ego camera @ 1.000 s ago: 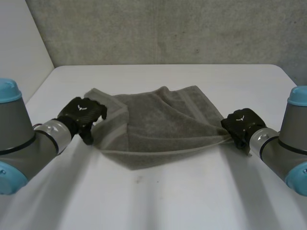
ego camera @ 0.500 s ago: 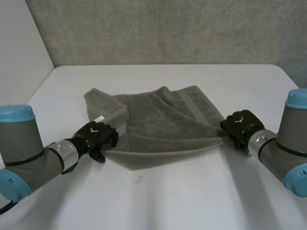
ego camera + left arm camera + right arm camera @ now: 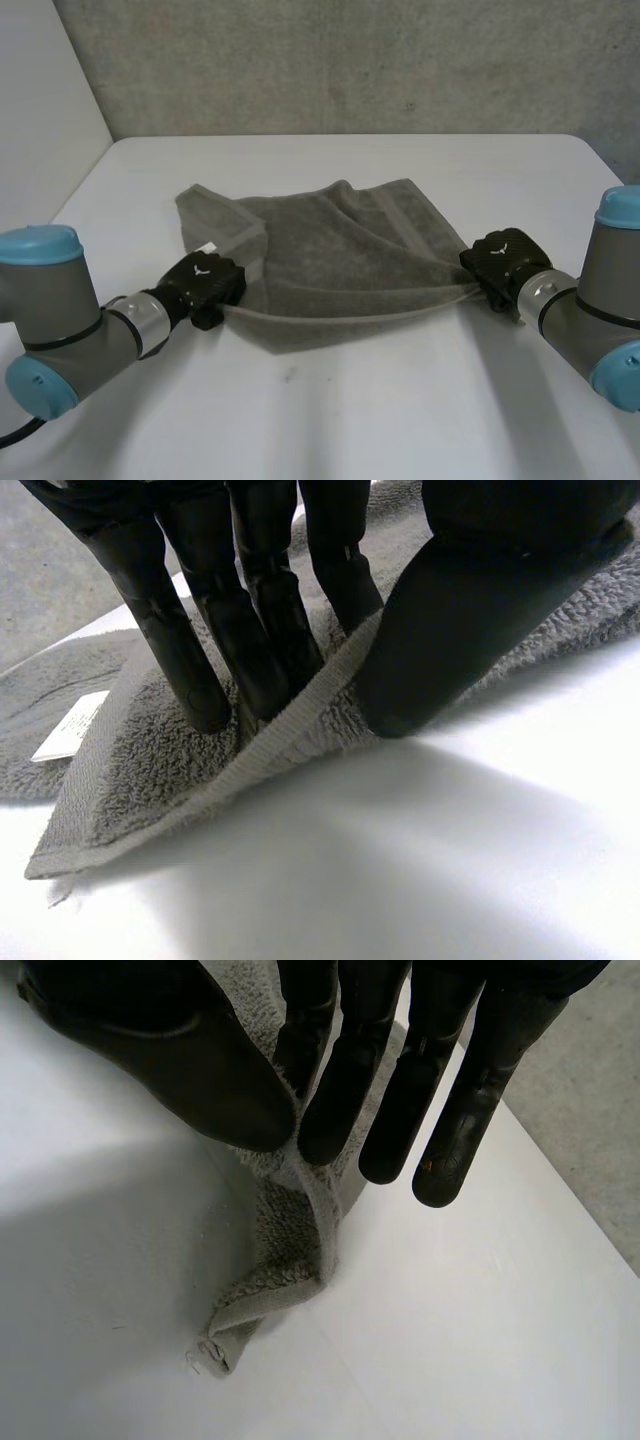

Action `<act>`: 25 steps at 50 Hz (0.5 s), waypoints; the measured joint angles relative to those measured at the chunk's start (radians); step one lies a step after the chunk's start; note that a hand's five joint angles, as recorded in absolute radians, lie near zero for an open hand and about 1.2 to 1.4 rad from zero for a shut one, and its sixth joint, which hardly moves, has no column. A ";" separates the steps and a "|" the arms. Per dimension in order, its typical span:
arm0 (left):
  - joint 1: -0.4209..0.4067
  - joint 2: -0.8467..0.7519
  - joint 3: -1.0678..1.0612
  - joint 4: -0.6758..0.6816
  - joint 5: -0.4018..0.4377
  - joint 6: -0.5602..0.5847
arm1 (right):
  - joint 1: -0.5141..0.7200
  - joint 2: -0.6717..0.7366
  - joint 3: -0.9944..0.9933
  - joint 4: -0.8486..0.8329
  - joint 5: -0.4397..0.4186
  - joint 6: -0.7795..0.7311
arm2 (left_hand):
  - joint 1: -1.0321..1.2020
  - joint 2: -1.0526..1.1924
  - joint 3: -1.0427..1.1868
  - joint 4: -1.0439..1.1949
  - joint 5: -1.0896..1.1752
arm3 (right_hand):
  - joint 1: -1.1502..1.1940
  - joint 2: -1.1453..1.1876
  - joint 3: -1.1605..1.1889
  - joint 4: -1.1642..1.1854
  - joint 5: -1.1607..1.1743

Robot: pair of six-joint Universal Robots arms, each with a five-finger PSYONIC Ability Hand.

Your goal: Fold the towel.

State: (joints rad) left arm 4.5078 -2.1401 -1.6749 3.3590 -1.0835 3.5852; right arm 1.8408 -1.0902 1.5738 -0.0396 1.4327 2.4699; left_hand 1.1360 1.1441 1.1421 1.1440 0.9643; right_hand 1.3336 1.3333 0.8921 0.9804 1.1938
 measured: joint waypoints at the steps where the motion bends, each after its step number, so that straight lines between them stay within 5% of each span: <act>1: -0.001 0.003 0.002 0.000 0.000 0.000 | 0.000 -0.002 -0.001 0.001 0.001 0.000 | 0.017 0.024 0.025 0.025 0.020 | 0.000 0.000 0.000 0.000 0.000; 11: -0.007 0.177 0.013 -0.015 -0.016 0.001 | 0.001 -0.103 -0.033 0.046 0.008 -0.001 | 0.048 0.071 0.072 0.071 0.062 | 0.000 0.000 0.000 0.000 0.000; 25: -0.001 0.720 0.073 -0.180 -0.117 0.018 | -0.047 -0.426 -0.302 0.328 0.005 -0.005 | 0.053 0.073 0.074 0.073 0.071 | 0.000 0.000 0.000 0.000 0.000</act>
State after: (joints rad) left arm 4.5063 -1.4204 -1.6018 3.1795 -1.2004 3.6030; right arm 1.7942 -1.5161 1.2720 0.2887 1.4374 2.4650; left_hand 1.1893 1.2176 1.2161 1.2168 1.0350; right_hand 1.3337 1.3333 0.8921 0.9804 1.1939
